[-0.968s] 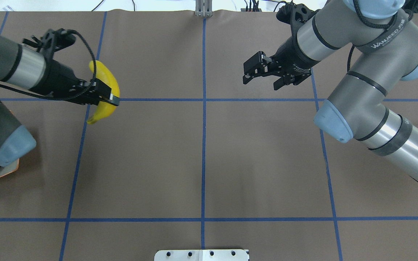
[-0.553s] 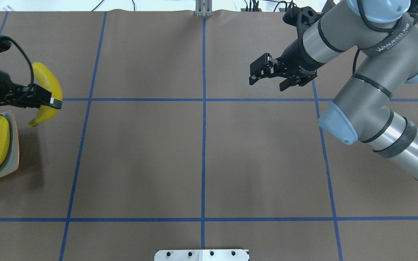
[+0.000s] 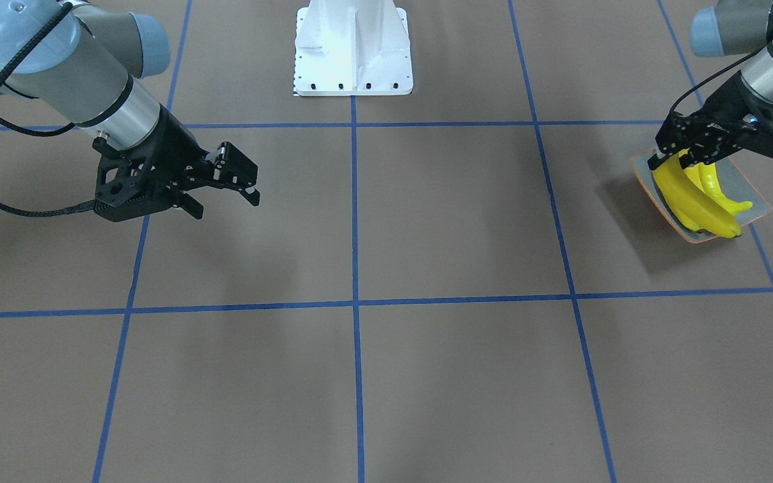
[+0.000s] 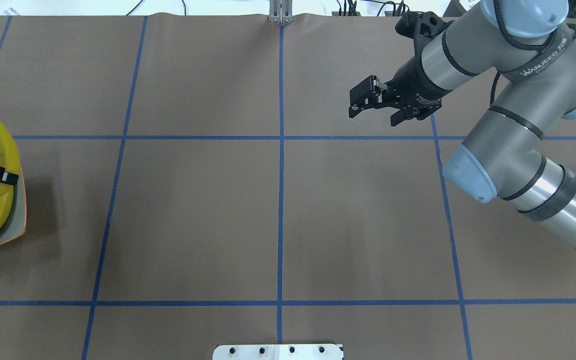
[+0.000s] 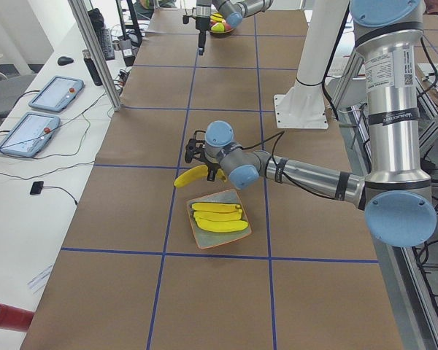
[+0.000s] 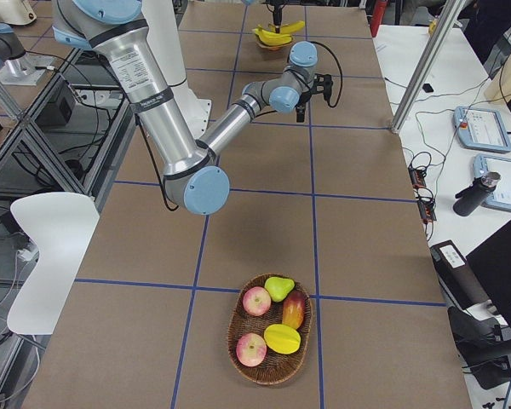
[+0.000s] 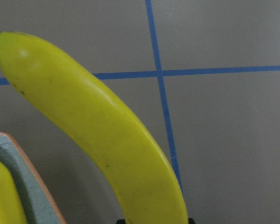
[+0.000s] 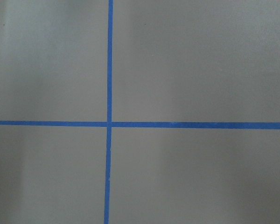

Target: Transfer all bananas from basket to plate

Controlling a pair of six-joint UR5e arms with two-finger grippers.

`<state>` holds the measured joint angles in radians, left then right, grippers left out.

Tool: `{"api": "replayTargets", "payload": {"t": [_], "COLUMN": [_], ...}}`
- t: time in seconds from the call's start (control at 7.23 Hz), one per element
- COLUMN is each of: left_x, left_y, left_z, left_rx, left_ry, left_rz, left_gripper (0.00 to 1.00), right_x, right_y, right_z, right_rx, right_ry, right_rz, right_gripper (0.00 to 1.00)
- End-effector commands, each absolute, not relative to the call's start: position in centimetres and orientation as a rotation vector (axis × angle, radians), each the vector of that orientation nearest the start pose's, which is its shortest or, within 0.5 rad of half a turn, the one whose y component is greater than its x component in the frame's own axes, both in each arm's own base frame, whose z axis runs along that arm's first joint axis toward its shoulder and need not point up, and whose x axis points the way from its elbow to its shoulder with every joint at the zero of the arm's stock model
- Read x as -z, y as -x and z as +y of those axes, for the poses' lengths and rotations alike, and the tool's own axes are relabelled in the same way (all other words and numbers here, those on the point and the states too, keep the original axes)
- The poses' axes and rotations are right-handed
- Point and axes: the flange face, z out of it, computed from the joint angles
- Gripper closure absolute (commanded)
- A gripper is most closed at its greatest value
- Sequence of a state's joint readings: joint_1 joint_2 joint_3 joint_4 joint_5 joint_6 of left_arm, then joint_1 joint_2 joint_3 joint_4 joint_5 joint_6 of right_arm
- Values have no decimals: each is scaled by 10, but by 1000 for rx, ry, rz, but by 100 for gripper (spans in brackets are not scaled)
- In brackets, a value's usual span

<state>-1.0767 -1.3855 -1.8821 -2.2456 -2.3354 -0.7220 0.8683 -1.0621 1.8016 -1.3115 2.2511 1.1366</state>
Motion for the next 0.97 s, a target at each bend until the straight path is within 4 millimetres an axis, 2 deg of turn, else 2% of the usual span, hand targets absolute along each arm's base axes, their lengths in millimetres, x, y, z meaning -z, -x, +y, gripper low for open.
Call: {"api": "replayTargets", "payload": {"t": [0.0,0.14,0.28,0.55,0.69,0.83], "left_x": [-552,-565,-594,-616,-633,-639], "left_y": [-104,-85,-72,-63,-67,-69], "left_z": [-398,-399,-385,-377,-377,-375], "left_rx": [-162,-159,-154,-206,-206,-230], "left_ry": [-250,-243,-247,-230,-179,-172], "left_rz": [914,872,744,676,656,649], "left_gripper": [100,100,100,100,100,100], "right_x": [-226,-226,-226,-226,-226,-225], "right_y": [344,344,344,344,344,344], "right_z": [-515,-515,-515,-515,-515,-515], "right_rx": [-50,-53,-54,-57,-57,-56], "right_ry": [-84,-82,-82,-80,-80,-81], "right_rz": [-1135,-1135,-1136,-1136,-1136,-1137], "right_gripper": [0,0,0,0,0,0]}}
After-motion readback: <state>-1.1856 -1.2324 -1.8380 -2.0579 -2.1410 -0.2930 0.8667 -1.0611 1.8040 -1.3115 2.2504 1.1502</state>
